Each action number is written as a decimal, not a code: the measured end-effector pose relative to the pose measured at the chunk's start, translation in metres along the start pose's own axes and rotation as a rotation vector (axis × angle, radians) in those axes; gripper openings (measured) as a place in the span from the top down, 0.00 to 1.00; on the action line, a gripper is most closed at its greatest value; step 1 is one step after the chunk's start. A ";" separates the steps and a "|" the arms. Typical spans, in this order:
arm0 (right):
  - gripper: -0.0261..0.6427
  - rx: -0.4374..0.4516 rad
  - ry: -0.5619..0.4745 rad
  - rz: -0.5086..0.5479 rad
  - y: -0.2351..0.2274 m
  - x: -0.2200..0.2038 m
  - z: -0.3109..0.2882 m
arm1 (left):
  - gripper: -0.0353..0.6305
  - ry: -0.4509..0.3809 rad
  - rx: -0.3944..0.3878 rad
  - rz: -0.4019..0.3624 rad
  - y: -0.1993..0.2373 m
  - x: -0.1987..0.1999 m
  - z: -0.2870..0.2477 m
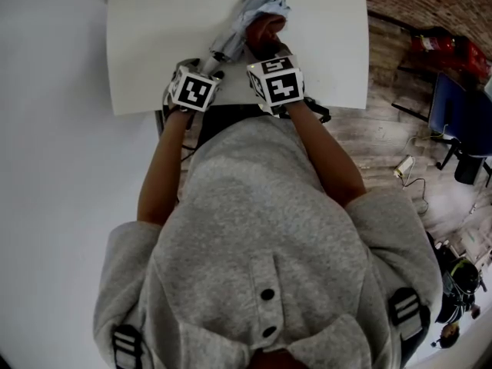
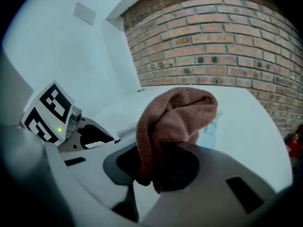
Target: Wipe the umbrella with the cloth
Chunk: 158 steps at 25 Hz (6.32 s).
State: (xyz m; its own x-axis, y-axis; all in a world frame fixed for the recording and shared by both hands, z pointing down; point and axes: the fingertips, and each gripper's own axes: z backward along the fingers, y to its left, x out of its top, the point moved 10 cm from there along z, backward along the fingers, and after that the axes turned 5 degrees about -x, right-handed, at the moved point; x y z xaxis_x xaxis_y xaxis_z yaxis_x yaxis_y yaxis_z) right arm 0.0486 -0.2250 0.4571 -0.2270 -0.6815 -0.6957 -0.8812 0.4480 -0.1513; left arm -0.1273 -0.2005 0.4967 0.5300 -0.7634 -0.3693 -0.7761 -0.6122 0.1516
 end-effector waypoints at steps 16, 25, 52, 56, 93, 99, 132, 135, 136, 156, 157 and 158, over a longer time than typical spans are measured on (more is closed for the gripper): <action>0.84 0.135 0.026 0.028 0.035 -0.004 -0.004 | 0.50 0.000 -0.001 0.006 -0.001 0.000 -0.001; 0.84 0.241 0.000 0.008 0.045 0.013 0.000 | 0.50 0.004 0.007 0.004 -0.001 -0.001 -0.001; 0.83 0.478 0.149 -0.023 -0.034 0.073 -0.028 | 0.50 -0.007 -0.003 -0.001 0.001 -0.002 0.000; 0.83 0.416 0.145 0.080 -0.039 0.080 -0.023 | 0.50 -0.007 -0.004 -0.004 0.001 -0.001 0.001; 0.83 0.106 0.171 0.397 -0.115 0.150 -0.001 | 0.51 -0.018 -0.009 -0.004 -0.001 0.000 0.004; 0.84 -0.017 0.171 0.551 -0.129 0.178 0.001 | 0.51 -0.023 -0.010 -0.005 -0.002 0.001 0.006; 0.84 0.163 0.391 0.865 -0.002 0.116 -0.057 | 0.51 -0.055 -0.013 -0.018 -0.010 0.004 0.011; 0.84 0.177 0.407 0.848 0.006 0.109 -0.058 | 0.51 -0.034 -0.008 -0.011 -0.009 0.002 0.011; 0.84 0.178 0.404 0.851 0.009 0.107 -0.059 | 0.51 -0.032 -0.008 -0.010 -0.009 0.002 0.011; 0.84 0.295 0.469 0.765 0.056 0.072 -0.047 | 0.51 -0.060 0.012 -0.018 -0.009 0.008 0.000; 0.84 0.334 0.470 0.717 0.062 0.070 -0.045 | 0.51 -0.065 0.016 -0.020 -0.009 0.007 0.000; 0.84 0.377 0.472 0.664 0.067 0.067 -0.043 | 0.51 -0.068 0.020 -0.021 -0.008 0.005 0.000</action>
State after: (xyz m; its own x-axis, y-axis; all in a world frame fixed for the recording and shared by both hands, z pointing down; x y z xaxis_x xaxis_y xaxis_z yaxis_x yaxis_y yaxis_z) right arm -0.0437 -0.2655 0.4300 -0.8612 -0.3444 -0.3737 -0.3322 0.9380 -0.0990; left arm -0.1180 -0.1994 0.4932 0.5224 -0.7342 -0.4337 -0.7720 -0.6232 0.1252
